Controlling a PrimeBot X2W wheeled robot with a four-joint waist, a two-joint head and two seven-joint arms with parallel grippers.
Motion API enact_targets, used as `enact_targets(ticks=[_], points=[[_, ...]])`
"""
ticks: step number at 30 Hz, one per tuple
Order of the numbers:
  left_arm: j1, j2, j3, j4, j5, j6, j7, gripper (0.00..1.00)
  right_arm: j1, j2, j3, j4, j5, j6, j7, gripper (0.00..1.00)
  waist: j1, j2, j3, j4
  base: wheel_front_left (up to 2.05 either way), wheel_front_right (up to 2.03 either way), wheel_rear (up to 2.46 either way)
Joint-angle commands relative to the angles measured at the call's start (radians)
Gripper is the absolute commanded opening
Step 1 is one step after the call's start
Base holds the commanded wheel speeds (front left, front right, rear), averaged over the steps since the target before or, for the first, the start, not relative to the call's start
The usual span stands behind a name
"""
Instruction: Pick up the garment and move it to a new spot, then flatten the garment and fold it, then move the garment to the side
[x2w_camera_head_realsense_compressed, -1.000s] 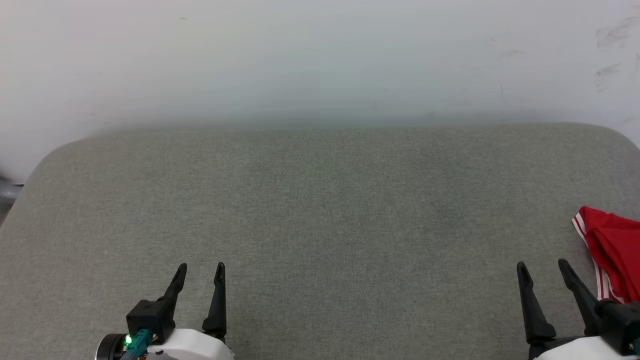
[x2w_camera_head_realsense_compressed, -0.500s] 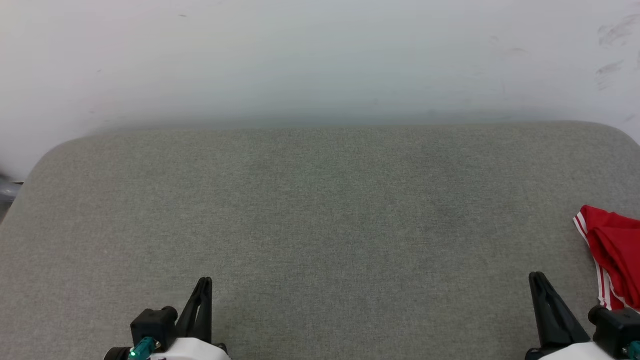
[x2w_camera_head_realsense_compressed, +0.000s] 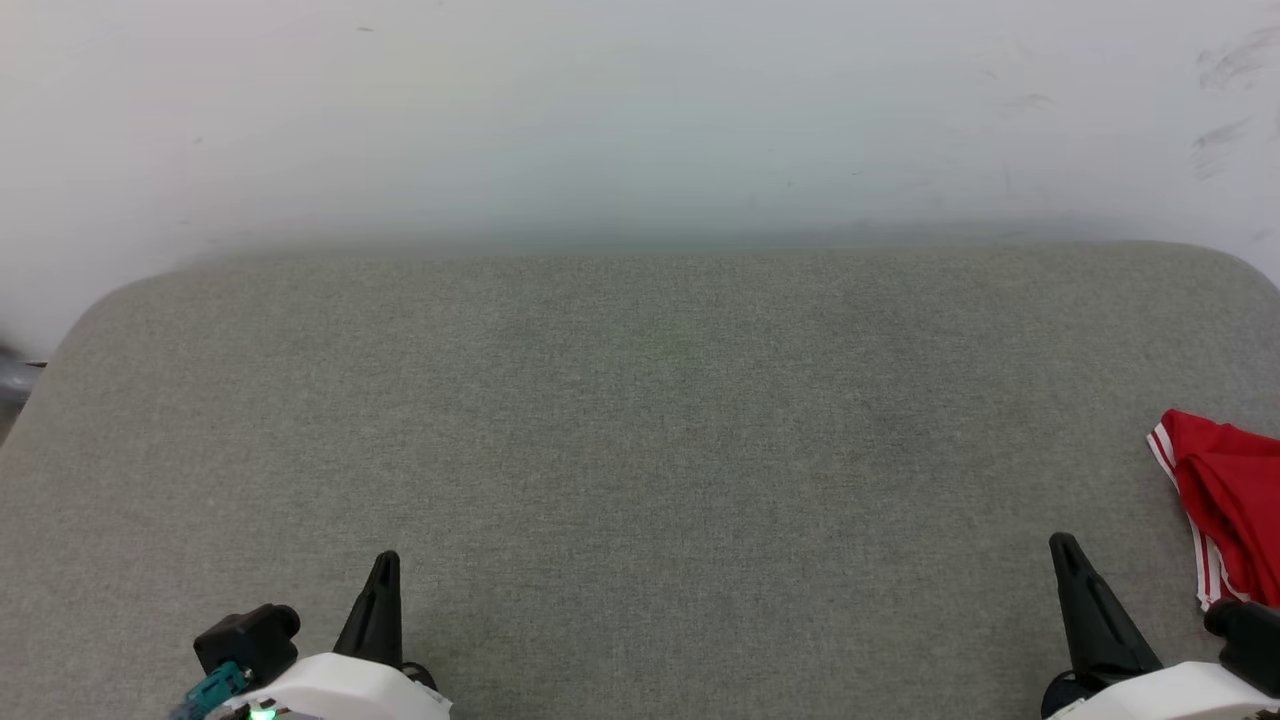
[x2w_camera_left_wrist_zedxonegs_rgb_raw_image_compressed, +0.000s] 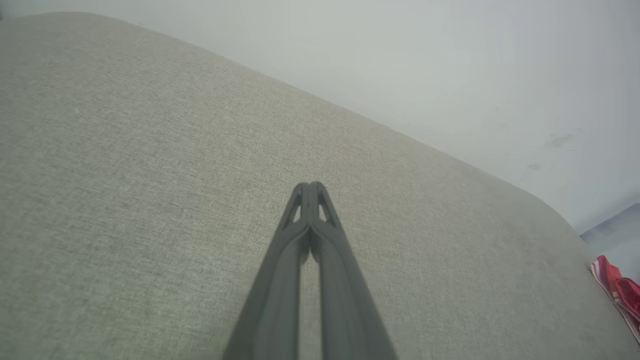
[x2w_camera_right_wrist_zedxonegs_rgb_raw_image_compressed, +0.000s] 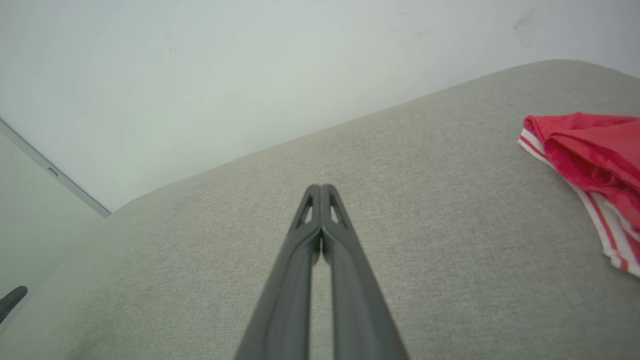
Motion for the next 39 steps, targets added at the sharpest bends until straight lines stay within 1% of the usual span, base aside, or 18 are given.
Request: enact_targets(ticks=[1, 7, 8, 9, 10, 13, 14, 15, 16, 39], points=[[-0.033, -0.001, 0.012, -0.017, -0.050, -0.007, 0.011, 0.00, -0.033, -0.010, 0.001, -0.001, 0.057, 0.000, 0.002, 0.00, -0.0001, -0.0001, 0.000, 0.000, 0.00, 0.00, 0.00], [-0.041, -0.005, 0.027, -0.018, -0.141, -0.015, 0.035, 0.00, -0.053, -0.013, 0.003, 0.023, 0.160, 0.000, 0.008, 0.00, -0.0001, -0.0001, 0.001, 0.000, 0.00, 0.00, 0.00], [-0.041, -0.005, 0.027, -0.018, -0.141, -0.015, 0.035, 0.00, -0.053, -0.013, 0.003, 0.023, 0.160, 0.000, 0.008, 0.00, -0.0001, -0.0001, 0.001, 0.000, 0.00, 0.00, 0.00], [-0.044, -0.006, 0.031, -0.018, -0.171, -0.018, 0.043, 0.00, -0.060, -0.013, 0.003, 0.031, 0.192, 0.000, 0.010, 0.00, -0.0001, -0.0001, 0.001, 0.000, 0.00, 0.00, 0.00], [-0.044, -0.006, 0.031, -0.018, -0.171, -0.018, 0.043, 0.00, -0.060, -0.013, 0.003, 0.031, 0.192, 0.000, 0.010, 0.00, -0.0001, -0.0001, 0.001, 0.000, 0.00, 0.00, 0.00], [-0.048, -0.009, 0.038, -0.019, -0.213, -0.021, 0.054, 0.00, -0.068, -0.014, 0.003, 0.043, 0.239, 0.000, 0.013, 0.00, -0.0001, -0.0001, 0.001, 0.001, 0.00, 0.00, 0.00], [-0.050, -0.010, 0.043, -0.019, -0.240, -0.024, 0.062, 0.00, -0.074, -0.015, 0.004, 0.050, 0.269, 0.000, 0.015, 0.00, -0.0001, -0.0001, 0.002, 0.001, 0.00, 0.00, 0.00], [-0.050, -0.010, 0.043, -0.019, -0.240, -0.024, 0.062, 0.00, -0.074, -0.015, 0.004, 0.050, 0.269, 0.000, 0.015, 0.00, -0.0001, -0.0001, 0.002, 0.001, 0.00, 0.00, 0.00], [-0.053, -0.012, 0.049, -0.019, -0.280, -0.028, 0.073, 0.00, -0.083, -0.015, 0.004, 0.060, 0.314, 0.000, 0.019, 0.00, -0.0001, -0.0001, 0.002, 0.001, 0.00, 0.00, 0.00], [-0.078, -0.026, 0.096, -0.020, -0.552, -0.052, 0.148, 0.00, -0.142, -0.017, 0.001, 0.134, 0.613, 0.000, 0.042, 0.00, -0.0001, -0.0001, 0.005, 0.002, 0.00, 0.00, 0.00]])
